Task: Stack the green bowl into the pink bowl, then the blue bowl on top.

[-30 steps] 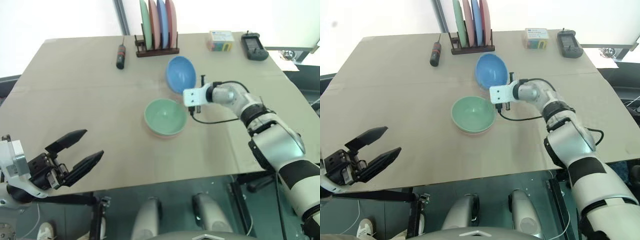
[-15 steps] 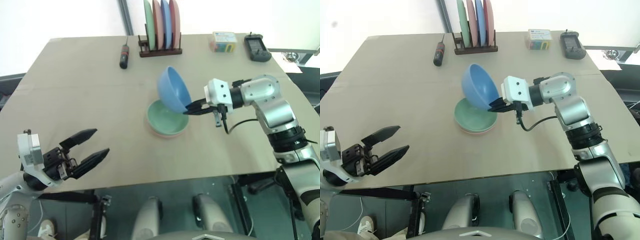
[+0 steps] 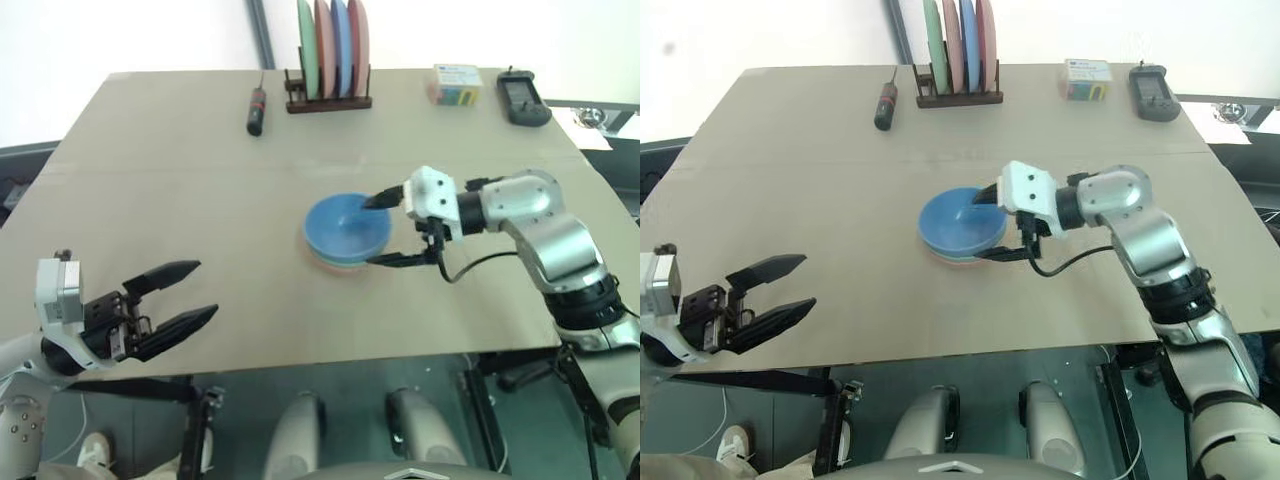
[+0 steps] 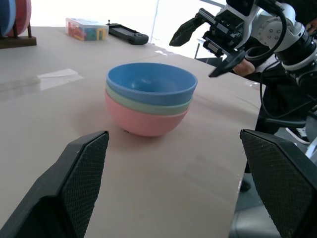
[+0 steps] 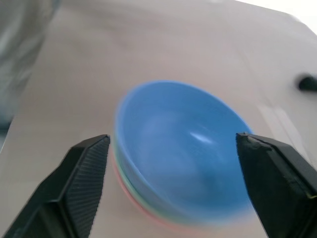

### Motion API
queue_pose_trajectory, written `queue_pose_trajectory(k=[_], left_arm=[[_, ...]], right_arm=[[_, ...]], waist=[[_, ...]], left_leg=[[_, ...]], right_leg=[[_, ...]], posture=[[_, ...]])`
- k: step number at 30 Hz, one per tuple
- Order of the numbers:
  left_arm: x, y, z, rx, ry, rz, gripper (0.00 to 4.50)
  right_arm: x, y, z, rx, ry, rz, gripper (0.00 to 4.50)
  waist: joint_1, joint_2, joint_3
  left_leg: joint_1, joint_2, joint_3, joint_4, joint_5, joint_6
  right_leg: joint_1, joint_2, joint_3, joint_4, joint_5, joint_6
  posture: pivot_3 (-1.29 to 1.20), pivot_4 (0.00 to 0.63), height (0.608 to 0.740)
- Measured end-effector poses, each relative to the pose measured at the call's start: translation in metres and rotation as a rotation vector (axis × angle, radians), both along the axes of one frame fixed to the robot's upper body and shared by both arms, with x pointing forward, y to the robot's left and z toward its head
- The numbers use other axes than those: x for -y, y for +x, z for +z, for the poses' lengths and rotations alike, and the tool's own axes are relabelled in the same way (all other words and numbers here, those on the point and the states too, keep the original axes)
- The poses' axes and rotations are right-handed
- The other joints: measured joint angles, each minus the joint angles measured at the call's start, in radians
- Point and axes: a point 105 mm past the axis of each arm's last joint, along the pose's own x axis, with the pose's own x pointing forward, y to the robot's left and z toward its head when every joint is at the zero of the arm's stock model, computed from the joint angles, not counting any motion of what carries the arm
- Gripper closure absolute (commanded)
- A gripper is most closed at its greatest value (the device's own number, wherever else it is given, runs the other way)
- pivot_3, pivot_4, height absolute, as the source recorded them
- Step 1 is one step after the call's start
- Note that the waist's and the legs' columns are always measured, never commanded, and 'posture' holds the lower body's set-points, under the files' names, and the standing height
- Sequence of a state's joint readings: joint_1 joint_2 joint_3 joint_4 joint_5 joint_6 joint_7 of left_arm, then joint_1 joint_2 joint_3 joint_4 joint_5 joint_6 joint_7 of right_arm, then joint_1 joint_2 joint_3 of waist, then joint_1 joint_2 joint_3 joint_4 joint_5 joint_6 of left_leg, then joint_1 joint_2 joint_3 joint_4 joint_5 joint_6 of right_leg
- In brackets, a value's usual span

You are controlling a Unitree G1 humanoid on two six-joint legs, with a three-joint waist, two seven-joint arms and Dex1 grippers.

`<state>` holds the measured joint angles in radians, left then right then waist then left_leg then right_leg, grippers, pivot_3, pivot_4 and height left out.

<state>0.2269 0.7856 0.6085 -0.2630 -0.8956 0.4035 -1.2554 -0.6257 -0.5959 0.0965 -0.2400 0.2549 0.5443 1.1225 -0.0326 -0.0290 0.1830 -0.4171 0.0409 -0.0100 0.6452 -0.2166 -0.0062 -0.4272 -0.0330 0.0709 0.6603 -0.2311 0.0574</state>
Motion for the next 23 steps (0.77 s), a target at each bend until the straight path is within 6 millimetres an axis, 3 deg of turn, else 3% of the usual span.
queue_pose_trajectory(k=[6, 7, 10, 13, 18, 23], left_arm=[[-0.004, 0.009, -0.012, -0.022, 0.122, 0.115, 0.0], [-0.005, 0.009, -0.013, -0.024, 0.134, 0.13, 0.0], [-0.007, 0.01, -0.015, -0.026, 0.158, 0.147, 0.0], [-0.007, 0.011, -0.013, -0.021, 0.157, 0.147, 0.0], [-0.004, 0.017, -0.007, 0.004, 0.157, 0.138, 0.0], [-0.003, 0.02, -0.007, 0.009, 0.164, 0.136, 0.0]], right_arm=[[0.067, -0.017, -0.028, -0.128, 0.019, -0.26, 0.39], [0.076, -0.018, -0.028, -0.139, 0.03, -0.293, 0.17], [0.099, -0.026, -0.018, -0.126, 0.11, -0.378, 0.17], [0.109, -0.039, -0.02, -0.14, 0.112, -0.401, 0.17], [0.103, -0.064, -0.016, -0.169, 0.104, -0.361, 0.17], [0.101, -0.067, -0.015, -0.146, 0.102, -0.372, 0.17]], waist=[[-0.007, 0.0, 0.0], [-0.01, 0.0, 0.0], [-0.01, 0.0, 0.0], [-0.008, 0.0, 0.0], [-0.008, -0.001, 0.0], [-0.007, -0.001, -0.001]], left_leg=[[0.001, 0.0, 0.002, 0.0, 0.0, 0.0], [0.001, 0.0, 0.002, 0.0, 0.0, 0.0], [0.002, 0.001, 0.002, 0.0, 0.0, 0.0], [0.002, 0.001, 0.002, 0.0, 0.0, 0.0], [0.002, 0.001, 0.002, 0.001, 0.0, 0.0], [0.002, 0.001, 0.002, 0.002, 0.0, 0.0]], right_leg=[[0.0, 0.0, 0.001, -0.001, 0.0, 0.0], [0.0, 0.001, 0.002, 0.0, 0.0, 0.001], [0.0, 0.002, 0.002, 0.0, -0.002, 0.004], [0.0, 0.002, 0.002, 0.0, -0.003, 0.004], [0.001, 0.002, 0.002, 0.0, -0.003, 0.004], [0.001, 0.002, 0.002, 0.0, -0.003, 0.004]], posture=[[0.0, 0.15, 0.74], [0.0, 0.15, 0.74], [0.0, 0.15, 0.74], [0.0, 0.15, 0.74], [0.0, 0.15, 0.74], [0.0, 0.15, 0.74]])
